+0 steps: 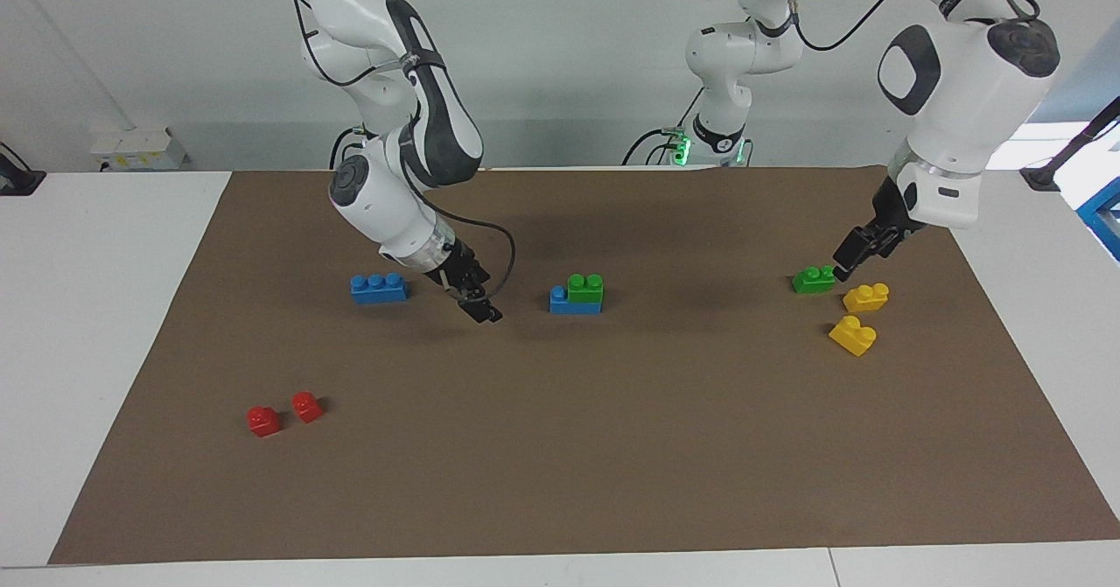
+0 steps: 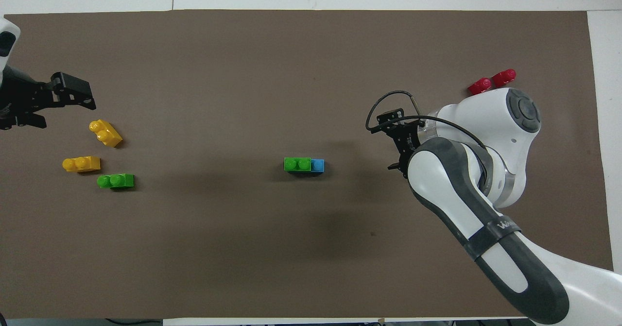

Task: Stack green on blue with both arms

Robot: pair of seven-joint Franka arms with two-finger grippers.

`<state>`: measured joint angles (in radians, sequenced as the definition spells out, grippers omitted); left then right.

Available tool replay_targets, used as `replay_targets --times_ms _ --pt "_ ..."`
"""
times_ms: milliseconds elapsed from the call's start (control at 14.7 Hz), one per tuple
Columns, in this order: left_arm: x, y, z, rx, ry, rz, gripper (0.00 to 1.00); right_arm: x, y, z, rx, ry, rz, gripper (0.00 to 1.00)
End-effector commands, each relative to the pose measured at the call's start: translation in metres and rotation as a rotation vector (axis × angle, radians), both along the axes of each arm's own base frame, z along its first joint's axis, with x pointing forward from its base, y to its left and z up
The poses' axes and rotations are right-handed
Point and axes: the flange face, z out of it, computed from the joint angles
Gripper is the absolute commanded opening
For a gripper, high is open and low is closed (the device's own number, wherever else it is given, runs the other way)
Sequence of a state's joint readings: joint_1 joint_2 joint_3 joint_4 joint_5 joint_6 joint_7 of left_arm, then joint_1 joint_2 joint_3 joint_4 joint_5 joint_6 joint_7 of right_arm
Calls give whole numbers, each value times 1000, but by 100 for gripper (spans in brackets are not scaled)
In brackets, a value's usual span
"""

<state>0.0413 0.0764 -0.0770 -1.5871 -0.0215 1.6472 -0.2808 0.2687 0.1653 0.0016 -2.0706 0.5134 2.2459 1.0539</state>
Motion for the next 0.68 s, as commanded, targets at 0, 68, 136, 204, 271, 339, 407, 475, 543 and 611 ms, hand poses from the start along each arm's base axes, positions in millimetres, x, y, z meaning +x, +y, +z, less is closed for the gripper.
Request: replay_targets --times_ms 0,68,136,204,271,339,407,475,543,611 --pt "-15 10 28 -18 39 -73 100 4 -13 26 -34 -11 74 97" --pt "-25 7 41 -15 36 -103 100 6 -15 32 -50 -12 92 97" --pt "-35 6 55 -12 23 -135 100 6 -17 39 -69 -21 110 97" --pt "-43 0 63 -11 10 -168 100 7 -18 44 -88 -32 130 97" --pt "-47 0 67 -8 5 -186 100 5 -19 49 -102 -45 177 97" --pt "-49 -3 66 -7 6 -212 100 4 -21 53 -113 -55 230 97" --pt "-52 -2 66 -7 7 -235 100 3 -26 59 -115 -69 262 97" --pt "-54 -1 63 -8 9 -238 100 3 -36 64 -114 -78 274 97" --pt "-56 -1 64 -6 4 -240 100 2 -46 71 -117 -82 297 97" --pt "-56 -1 65 -8 3 -237 100 -1 -55 78 -124 -92 345 97"
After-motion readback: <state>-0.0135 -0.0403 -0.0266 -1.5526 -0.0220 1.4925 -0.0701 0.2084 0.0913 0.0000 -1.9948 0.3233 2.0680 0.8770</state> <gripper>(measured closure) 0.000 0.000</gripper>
